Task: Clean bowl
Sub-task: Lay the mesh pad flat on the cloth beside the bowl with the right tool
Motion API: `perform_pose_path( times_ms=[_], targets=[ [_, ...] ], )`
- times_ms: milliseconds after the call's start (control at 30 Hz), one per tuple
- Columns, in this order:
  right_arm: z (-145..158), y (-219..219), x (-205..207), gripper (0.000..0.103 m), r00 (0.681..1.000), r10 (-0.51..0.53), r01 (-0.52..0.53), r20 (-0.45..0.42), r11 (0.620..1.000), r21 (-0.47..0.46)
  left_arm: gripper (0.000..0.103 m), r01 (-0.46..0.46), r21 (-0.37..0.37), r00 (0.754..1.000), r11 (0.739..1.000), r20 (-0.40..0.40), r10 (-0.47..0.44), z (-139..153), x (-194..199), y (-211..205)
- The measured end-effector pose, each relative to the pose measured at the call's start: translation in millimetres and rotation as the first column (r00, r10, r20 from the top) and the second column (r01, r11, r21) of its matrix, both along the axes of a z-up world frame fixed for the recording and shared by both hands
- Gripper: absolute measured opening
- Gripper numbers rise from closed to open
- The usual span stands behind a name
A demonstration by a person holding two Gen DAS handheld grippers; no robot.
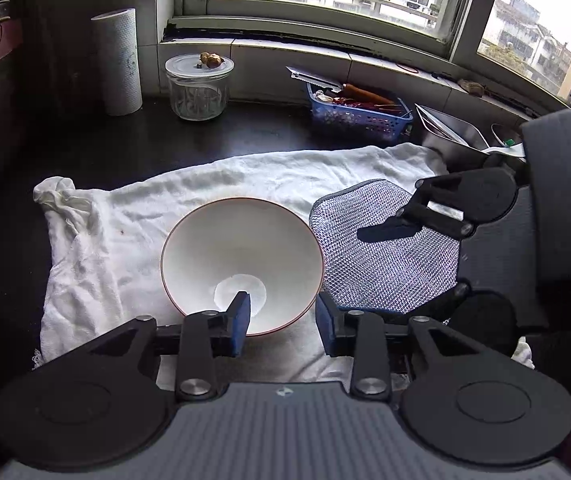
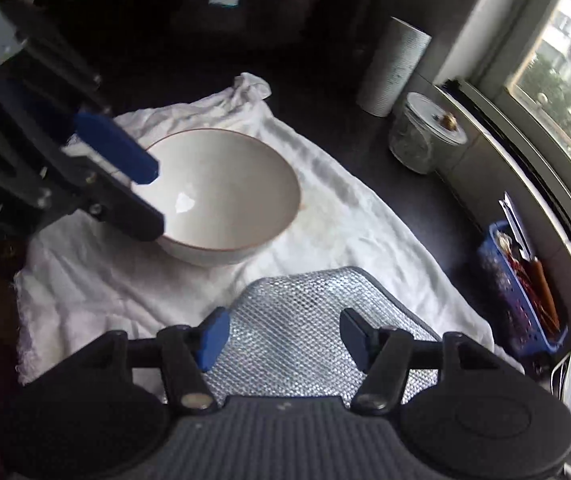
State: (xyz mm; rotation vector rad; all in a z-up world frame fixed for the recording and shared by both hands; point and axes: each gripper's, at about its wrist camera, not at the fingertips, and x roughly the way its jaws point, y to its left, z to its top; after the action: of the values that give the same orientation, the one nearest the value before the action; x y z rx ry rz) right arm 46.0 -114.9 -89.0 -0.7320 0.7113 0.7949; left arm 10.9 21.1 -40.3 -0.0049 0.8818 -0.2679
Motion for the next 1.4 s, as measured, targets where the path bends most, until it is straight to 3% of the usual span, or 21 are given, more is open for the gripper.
perform_pose_path(
  times_ms=[200, 267, 300, 333, 433, 500, 633, 667, 700, 767, 800, 833, 867, 967, 1033, 1100, 1200, 1400],
  targets=[
    [-26.3, 21.3, 0.2, 0.062, 0.998, 0.003, 0.001, 0.061, 0.997, -0.074, 0.036, -0.028, -0.017, 1.000, 0.999, -0.004, 0.028, -1.4, -3.3, 9.1],
    [-21.5, 13.3, 5.3, 0.050, 0.998, -0.032, 0.035, 0.055, 0.998, -0.053, 0.036, -0.032, -0.021, 0.999, 0.999, -0.004, 0.032, -2.2, -3.1, 10.6],
    [-19.1, 9.3, 7.8, 0.034, 0.997, -0.049, 0.052, 0.051, 0.998, -0.043, 0.036, -0.032, -0.023, 0.999, 0.999, -0.003, 0.032, -2.5, -3.1, 10.8],
    [-16.8, 5.3, 10.3, 0.025, 0.997, -0.067, 0.068, 0.048, 0.997, -0.033, 0.036, -0.031, -0.025, 1.000, 0.999, -0.002, 0.031, -2.7, -3.1, 10.6],
    [-9.6, -6.7, 17.9, 0.008, 0.992, -0.119, 0.119, 0.036, 0.993, -0.002, 0.036, -0.022, -0.027, 1.000, 0.999, 0.000, 0.022, -3.0, -2.7, 8.8],
    [0.4, -17.4, 21.5, 0.007, 0.984, -0.174, 0.172, 0.038, 0.984, 0.056, 0.036, -0.016, -0.027, 1.000, 1.000, 0.001, 0.016, -2.4, -3.4, 7.0],
    [30.2, -51.4, 31.8, 0.008, 0.942, -0.327, 0.334, -0.074, 0.894, 0.299, 0.036, -0.011, -0.027, 1.000, 1.000, -0.001, 0.011, -2.9, -4.5, 6.4],
    [29.1, -47.2, 30.0, 0.009, 0.953, -0.299, 0.300, -0.047, 0.915, 0.270, 0.036, -0.008, -0.024, 1.000, 1.000, -0.003, 0.008, -3.3, -4.6, 5.8],
    [24.5, -40.7, 29.0, 0.010, 0.964, -0.262, 0.265, -0.045, 0.935, 0.234, 0.036, -0.006, -0.021, 1.000, 1.000, -0.001, 0.006, -3.0, -4.9, 5.4],
    [11.5, -29.7, 32.1, 0.013, 0.964, -0.231, 0.255, -0.128, 0.940, 0.227, 0.037, -0.005, -0.023, 1.000, 1.000, 0.002, 0.005, -1.8, -5.6, 5.1],
    [5.7, -25.8, 34.9, 0.023, 0.958, -0.223, 0.264, -0.181, 0.934, 0.242, 0.037, -0.003, -0.022, 1.000, 1.000, 0.004, 0.004, -0.8, -6.1, 4.7],
    [0.2, -22.4, 37.5, 0.042, 0.951, -0.214, 0.268, -0.225, 0.932, 0.246, 0.037, -0.002, -0.019, 1.000, 1.000, 0.010, 0.002, 0.6, -6.9, 4.2],
    [-3.6, -19.8, 37.7, 0.050, 0.945, -0.207, 0.270, -0.254, 0.931, 0.244, 0.037, -0.002, -0.019, 1.000, 1.000, 0.017, 0.003, 2.6, -7.9, 4.1],
    [-5.6, -17.7, 25.5, 0.055, 0.942, -0.206, 0.266, -0.263, 0.940, 0.215, 0.037, -0.011, -0.031, 0.999, 0.999, 0.034, 0.012, 6.5, -9.8, 5.0],
    [1.4, -25.8, 17.3, 0.068, 0.950, -0.206, 0.258, -0.235, 0.941, 0.219, 0.037, -0.016, -0.037, 0.999, 0.999, 0.041, 0.017, 7.0, -10.0, 4.1],
    [11.0, -36.8, 13.5, 0.077, 0.943, -0.246, 0.297, -0.224, 0.926, 0.231, 0.037, -0.023, -0.045, 0.999, 0.999, 0.039, 0.025, 6.4, -9.0, 2.0],
    [25.3, -53.3, 7.9, 0.088, 0.929, -0.307, 0.354, -0.207, 0.901, 0.251, 0.053, -0.047, -0.038, 0.998, 0.998, 0.037, 0.048, 5.7, -6.6, -3.4],
    [46.3, -61.7, 1.8, 0.102, 0.873, -0.432, 0.480, -0.227, 0.845, 0.237, 0.053, -0.135, 0.053, 0.990, 0.989, 0.051, 0.132, 13.2, -5.4, -17.4]
  ],
)
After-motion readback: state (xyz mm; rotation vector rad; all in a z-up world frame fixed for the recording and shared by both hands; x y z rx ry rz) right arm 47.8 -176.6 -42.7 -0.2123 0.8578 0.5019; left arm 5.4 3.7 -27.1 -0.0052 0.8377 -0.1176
